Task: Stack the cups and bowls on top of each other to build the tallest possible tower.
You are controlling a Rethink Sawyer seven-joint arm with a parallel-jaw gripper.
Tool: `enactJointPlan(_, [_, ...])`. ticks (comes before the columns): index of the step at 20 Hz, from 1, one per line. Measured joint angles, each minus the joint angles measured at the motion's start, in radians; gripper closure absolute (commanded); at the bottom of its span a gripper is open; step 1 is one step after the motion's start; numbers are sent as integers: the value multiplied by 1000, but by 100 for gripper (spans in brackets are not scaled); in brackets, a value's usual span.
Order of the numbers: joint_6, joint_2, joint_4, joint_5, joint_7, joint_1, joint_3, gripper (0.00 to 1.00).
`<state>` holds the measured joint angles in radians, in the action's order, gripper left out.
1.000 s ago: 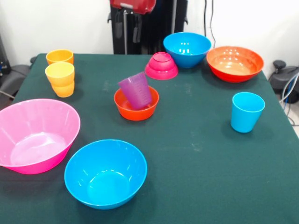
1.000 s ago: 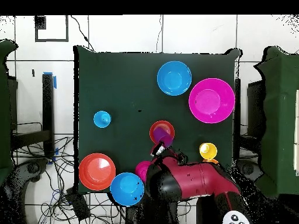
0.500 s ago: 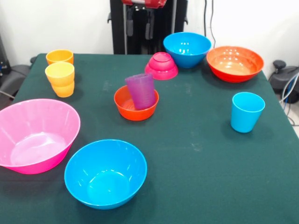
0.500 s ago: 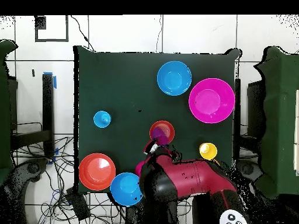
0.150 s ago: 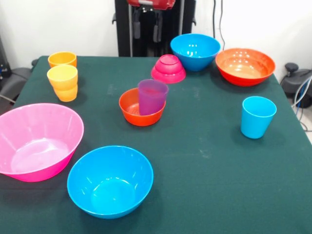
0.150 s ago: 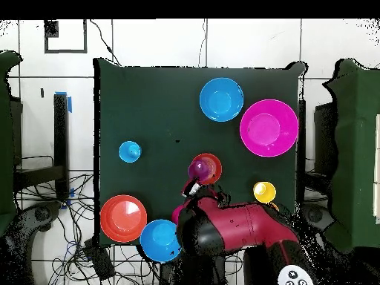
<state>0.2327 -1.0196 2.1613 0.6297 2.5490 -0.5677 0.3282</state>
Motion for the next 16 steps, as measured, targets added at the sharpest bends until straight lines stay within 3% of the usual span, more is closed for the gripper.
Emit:
enactJointPlan(7, [-34,84,-25,56,0,52,-21,0])
enactJointPlan(16, [-42,138,-31,61,0,82,-31,0])
